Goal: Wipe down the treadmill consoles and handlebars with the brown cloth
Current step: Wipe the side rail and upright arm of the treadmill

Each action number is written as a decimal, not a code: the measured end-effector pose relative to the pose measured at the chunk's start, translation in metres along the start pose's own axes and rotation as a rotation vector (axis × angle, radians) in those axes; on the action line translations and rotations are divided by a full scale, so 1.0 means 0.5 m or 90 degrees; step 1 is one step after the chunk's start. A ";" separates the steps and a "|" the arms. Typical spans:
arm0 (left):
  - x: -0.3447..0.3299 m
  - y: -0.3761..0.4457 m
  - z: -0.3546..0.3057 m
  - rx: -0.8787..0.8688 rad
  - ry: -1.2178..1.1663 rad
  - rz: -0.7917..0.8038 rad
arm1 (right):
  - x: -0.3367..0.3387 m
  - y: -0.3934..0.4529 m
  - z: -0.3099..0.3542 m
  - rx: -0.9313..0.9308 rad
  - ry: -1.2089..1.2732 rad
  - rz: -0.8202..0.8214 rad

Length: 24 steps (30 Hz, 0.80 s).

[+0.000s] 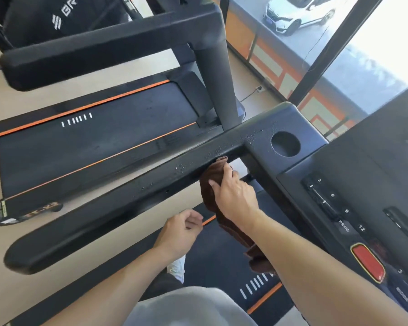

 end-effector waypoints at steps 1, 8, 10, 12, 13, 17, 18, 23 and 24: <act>0.005 -0.001 -0.001 0.000 0.003 0.002 | -0.002 0.009 -0.010 -0.001 0.051 0.025; 0.005 -0.038 -0.023 -0.008 0.031 -0.007 | -0.021 0.007 -0.063 -0.023 0.582 0.274; -0.009 -0.057 -0.028 -0.014 0.042 -0.008 | -0.045 -0.017 -0.084 -0.083 0.640 0.328; -0.026 -0.080 -0.024 -0.011 0.044 -0.008 | -0.064 -0.044 -0.107 -0.154 0.662 0.372; -0.035 -0.092 -0.021 -0.011 0.043 -0.010 | -0.070 -0.058 -0.117 -0.184 0.665 0.384; -0.076 -0.139 0.003 0.002 0.008 -0.024 | -0.072 -0.122 -0.149 -0.213 0.652 0.417; -0.088 -0.149 0.008 0.004 -0.009 -0.033 | -0.076 -0.142 -0.162 -0.215 0.650 0.423; -0.184 -0.185 0.019 0.006 -0.063 -0.023 | -0.107 -0.227 -0.225 -0.160 0.620 0.401; -0.208 -0.188 0.018 0.004 -0.068 -0.012 | -0.102 -0.243 -0.228 -0.139 0.604 0.383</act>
Point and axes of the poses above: each hand's wrist, its own y-axis towards the middle knuckle, its own x-axis out of the back of the hand, z = x × y, the point moved 9 cm from there along y, towards the middle knuckle, and after that the axes turned 10 degrees about z, right-handed, at the moved point
